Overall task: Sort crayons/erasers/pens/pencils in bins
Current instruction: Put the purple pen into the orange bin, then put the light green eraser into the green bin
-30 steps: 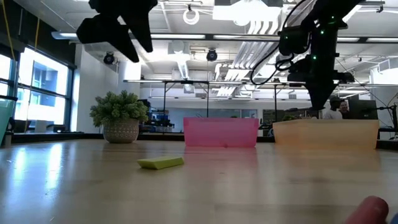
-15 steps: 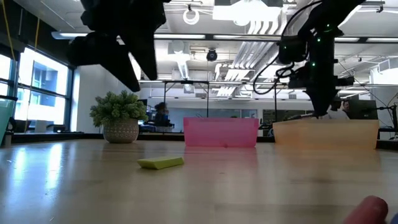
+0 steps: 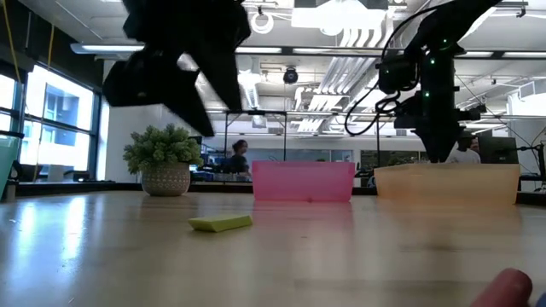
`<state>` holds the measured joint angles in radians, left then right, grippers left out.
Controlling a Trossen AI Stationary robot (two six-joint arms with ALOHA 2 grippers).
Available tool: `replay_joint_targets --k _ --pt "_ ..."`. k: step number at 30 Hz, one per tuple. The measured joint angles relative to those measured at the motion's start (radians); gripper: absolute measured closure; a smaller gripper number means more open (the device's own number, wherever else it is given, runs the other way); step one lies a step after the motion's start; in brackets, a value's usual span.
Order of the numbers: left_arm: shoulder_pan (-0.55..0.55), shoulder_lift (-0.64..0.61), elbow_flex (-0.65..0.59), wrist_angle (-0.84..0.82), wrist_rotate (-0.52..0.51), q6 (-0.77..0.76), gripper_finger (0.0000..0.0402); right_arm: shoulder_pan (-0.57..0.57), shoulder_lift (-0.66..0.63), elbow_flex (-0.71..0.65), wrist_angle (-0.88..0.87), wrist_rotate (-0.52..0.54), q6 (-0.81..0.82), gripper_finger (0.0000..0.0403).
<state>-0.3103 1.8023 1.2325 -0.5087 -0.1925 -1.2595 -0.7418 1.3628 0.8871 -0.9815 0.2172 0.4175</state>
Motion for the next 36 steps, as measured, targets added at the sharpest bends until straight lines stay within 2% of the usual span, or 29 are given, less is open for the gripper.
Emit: replay_joint_targets --k 6,12,17,24,32,36 --pt "0.000 0.000 0.095 -0.023 -0.024 0.068 0.0241 0.000 0.000 0.000 -0.001 0.007 -0.046 0.0271" --pt "0.011 -0.001 0.187 -0.186 -0.073 0.108 0.0241 0.000 -0.036 0.000 0.005 0.007 -0.085 0.0265" --pt "0.018 0.001 0.192 -0.254 -0.086 0.084 0.0241 0.000 -0.104 0.001 0.014 0.008 -0.092 0.0265" --pt "0.014 0.063 0.192 -0.248 -0.076 0.034 0.0241 -0.004 -0.170 0.002 0.015 0.014 -0.105 0.0265" --pt "0.001 0.134 0.192 -0.223 -0.043 -0.009 0.0241 -0.005 -0.186 0.002 0.015 0.015 -0.105 0.0265" --pt "-0.014 0.154 0.192 -0.196 -0.060 -0.019 0.0241 -0.005 -0.186 0.002 0.016 0.015 -0.105 0.0265"
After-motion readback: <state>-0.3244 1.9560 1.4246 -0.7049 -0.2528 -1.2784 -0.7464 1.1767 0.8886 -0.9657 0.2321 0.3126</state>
